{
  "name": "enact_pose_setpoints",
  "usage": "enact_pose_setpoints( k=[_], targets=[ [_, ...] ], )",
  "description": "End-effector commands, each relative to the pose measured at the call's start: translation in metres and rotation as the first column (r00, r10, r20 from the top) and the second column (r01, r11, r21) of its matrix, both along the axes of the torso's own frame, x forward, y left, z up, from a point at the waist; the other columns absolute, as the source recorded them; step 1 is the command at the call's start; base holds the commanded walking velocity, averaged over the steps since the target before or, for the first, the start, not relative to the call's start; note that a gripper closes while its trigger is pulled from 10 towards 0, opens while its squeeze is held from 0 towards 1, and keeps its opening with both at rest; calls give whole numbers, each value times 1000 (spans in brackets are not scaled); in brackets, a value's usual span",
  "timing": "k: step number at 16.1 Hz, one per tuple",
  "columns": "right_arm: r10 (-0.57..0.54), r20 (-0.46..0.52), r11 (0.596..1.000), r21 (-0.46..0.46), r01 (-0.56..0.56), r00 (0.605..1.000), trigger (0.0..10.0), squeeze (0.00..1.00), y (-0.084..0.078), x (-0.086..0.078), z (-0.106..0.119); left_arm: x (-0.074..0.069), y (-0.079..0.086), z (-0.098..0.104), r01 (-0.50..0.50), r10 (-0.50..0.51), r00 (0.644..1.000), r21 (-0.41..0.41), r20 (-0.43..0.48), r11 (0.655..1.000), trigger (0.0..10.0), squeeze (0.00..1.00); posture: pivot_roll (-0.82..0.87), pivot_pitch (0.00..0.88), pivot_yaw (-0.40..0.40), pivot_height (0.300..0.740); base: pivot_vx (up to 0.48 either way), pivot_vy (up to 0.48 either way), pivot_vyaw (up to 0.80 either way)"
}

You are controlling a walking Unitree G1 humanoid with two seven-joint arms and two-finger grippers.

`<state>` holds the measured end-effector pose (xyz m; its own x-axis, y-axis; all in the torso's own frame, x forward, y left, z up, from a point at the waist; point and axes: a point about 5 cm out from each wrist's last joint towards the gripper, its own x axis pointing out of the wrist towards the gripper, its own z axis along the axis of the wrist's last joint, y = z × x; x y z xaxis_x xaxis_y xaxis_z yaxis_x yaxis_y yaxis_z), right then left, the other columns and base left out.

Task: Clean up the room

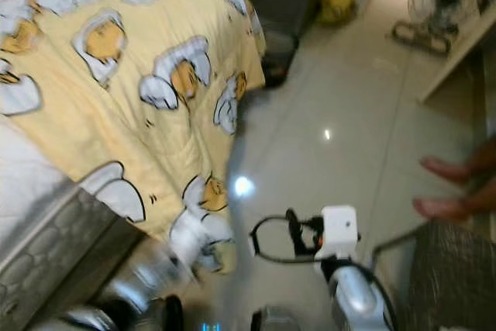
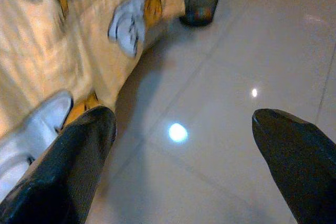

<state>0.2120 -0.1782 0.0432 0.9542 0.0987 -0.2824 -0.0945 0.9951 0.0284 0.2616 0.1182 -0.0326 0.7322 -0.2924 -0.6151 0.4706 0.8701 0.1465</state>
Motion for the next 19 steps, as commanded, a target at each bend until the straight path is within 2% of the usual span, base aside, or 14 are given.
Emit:
enact_pose_setpoints(
  k=[1,2,3,4,5,6,7,8,9,10,11,16,18,19],
  targets=[
    [-20,15,1000,12,19,1000,10000,0,-3,6,-1,10,10,9,-49,51,998,-25,43,998,10000,1000,-62,0,-27,736,0,0,0],
    [-55,52,998,26,54,997,10000,0,-3,22,3,29,28,27,-130,134,984,-46,120,991,10000,1000,-34,0,-2,736,0,0,0],
    [-103,103,994,48,99,989,10000,0,-4,36,12,48,40,48,-212,233,952,-121,197,970,10000,1000,-23,0,27,736,0,0,0],
    [-142,179,989,57,133,974,10000,0,-6,51,26,74,53,89,-315,402,849,-283,343,906,10000,1000,-21,0,52,736,0,0,0],
    [-154,203,988,61,145,967,10000,0,-8,56,30,81,59,104,-353,477,791,-351,383,867,10000,1000,-17,0,61,736,0,0,0],
    [-178,241,984,61,168,954,10000,0,-13,64,39,91,73,131,-436,592,657,-405,467,804,10000,1000,-16,0,73,736,0,-461,569],
    [-205,261,979,62,196,943,10000,0,-20,71,44,99,69,150,-391,593,633,-455,497,800,10000,1000,-14,0,79,736,296,-375,538],
    [-228,266,974,68,217,937,10000,0,-26,76,45,103,60,159,-345,553,643,-444,530,827,10000,698,-6,0,79,736,296,-375,525],
    [-235,270,972,64,226,934,10000,0,-29,81,45,104,55,155,-368,555,661,-426,505,827,10000,0,-5,0,80,736,274,-390,519],
    [-226,275,974,56,219,935,10000,0,-29,82,45,102,55,146,-394,558,680,-405,475,825,10000,0,-5,0,80,736,0,-450,513],
    [-214,280,977,50,209,936,10000,0,-29,83,45,96,58,128,-470,600,696,-382,394,796,10000,0,-8,0,80,736,0,-450,513],
    [-199,270,980,41,195,942,10000,0,-27,79,34,90,50,113,-530,619,710,-324,336,784,10000,0,-9,0,57,740,0,-450,481],
    [-197,267,980,50,190,943,10000,0,-25,78,32,91,41,109,-479,553,764,-282,331,831,10000,0,-8,0,64,740,0,-450,0],
    [-200,263,980,59,191,944,10000,0,-25,78,30,91,27,108,-381,444,827,-237,345,894,10000,0,-7,0,65,740,0,0,0]
  ],
)
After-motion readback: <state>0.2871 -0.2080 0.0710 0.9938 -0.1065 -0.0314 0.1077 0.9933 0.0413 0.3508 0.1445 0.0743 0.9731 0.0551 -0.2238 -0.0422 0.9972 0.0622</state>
